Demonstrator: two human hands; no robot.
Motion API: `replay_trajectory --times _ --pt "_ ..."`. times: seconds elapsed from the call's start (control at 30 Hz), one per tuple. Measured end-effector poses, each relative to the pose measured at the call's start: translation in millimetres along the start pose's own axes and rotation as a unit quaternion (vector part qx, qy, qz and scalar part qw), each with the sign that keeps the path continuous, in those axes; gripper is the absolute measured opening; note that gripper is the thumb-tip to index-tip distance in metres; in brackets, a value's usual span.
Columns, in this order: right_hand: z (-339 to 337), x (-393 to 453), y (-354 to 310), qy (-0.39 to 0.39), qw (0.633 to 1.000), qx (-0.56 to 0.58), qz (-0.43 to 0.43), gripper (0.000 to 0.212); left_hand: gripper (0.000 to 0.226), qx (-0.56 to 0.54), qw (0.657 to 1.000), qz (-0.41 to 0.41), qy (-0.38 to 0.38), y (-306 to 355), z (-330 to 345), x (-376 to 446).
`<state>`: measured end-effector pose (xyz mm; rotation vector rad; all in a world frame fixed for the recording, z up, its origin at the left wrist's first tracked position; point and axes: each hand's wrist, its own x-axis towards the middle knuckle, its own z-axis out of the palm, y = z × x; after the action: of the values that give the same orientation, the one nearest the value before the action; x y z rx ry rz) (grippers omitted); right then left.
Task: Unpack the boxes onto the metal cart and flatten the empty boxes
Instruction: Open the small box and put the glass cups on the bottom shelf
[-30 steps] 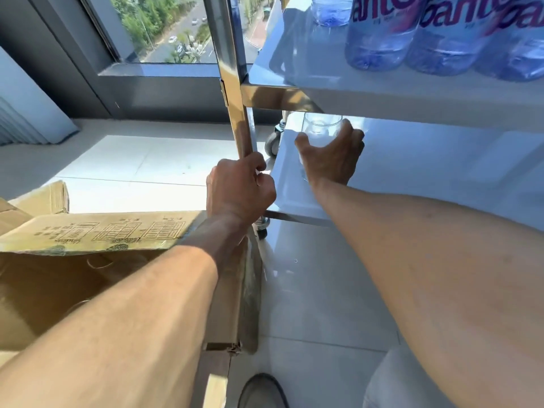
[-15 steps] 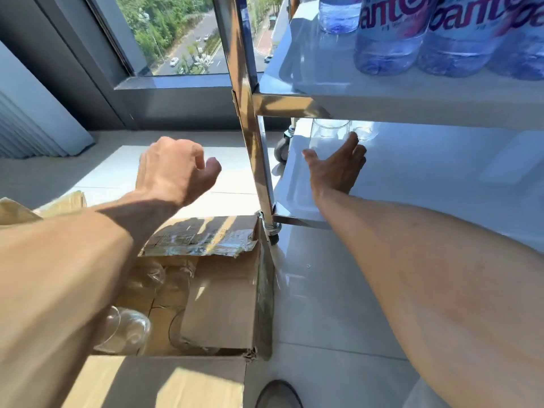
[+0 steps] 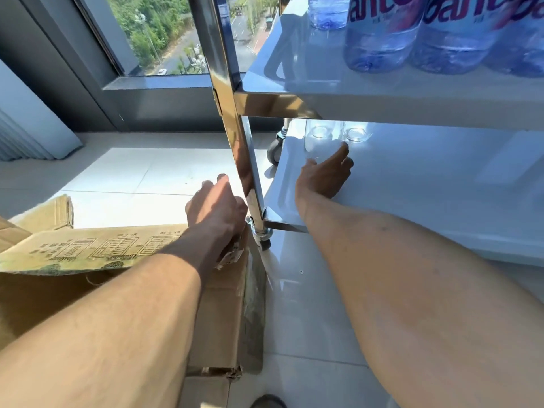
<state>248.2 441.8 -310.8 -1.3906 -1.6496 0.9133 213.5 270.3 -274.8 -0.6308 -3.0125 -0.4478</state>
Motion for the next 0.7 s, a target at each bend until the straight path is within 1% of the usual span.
replay_trajectory --times 0.13,0.27,0.37,0.43,0.5,0.53,0.57,0.6,0.63,0.7 --pt "7 8 -1 0.01 1.0 0.01 0.003 0.063 0.021 0.017 0.999 -0.009 -0.039 -2 8 3" --pt "12 24 -5 -0.003 1.0 -0.002 0.029 0.063 0.019 0.018 0.998 -0.028 -0.044 3 18 13" --pt "11 22 -5 -0.006 0.999 -0.022 0.048 0.061 0.018 0.021 0.999 -0.008 -0.048 8 19 16" --pt "8 10 -3 0.001 0.997 -0.054 0.047 0.056 0.021 0.026 0.999 0.006 -0.044 6 10 14" --pt "-3 -6 -4 -0.006 0.997 -0.07 0.041 0.048 0.025 0.052 0.997 0.058 -0.028 -3 -10 12" --pt "-10 -13 -6 -0.023 0.997 -0.068 0.037 0.043 0.025 0.072 0.993 0.091 -0.026 -10 -23 12" --pt "-15 -24 -10 -0.049 0.997 -0.06 0.03 0.038 0.024 0.096 0.989 0.107 -0.029 -23 -42 11" --pt "-21 -33 -14 -0.07 0.996 -0.054 0.019 0.034 0.022 0.115 0.987 0.107 -0.04 -35 -61 14" --pt "-27 -42 -19 -0.089 0.995 -0.048 0.002 0.03 0.021 0.126 0.986 0.089 -0.063 -47 -80 18" --pt "-35 -65 -37 -0.133 0.988 -0.048 -0.057 0.021 0.015 0.138 0.981 0.027 -0.131 -78 -127 19"
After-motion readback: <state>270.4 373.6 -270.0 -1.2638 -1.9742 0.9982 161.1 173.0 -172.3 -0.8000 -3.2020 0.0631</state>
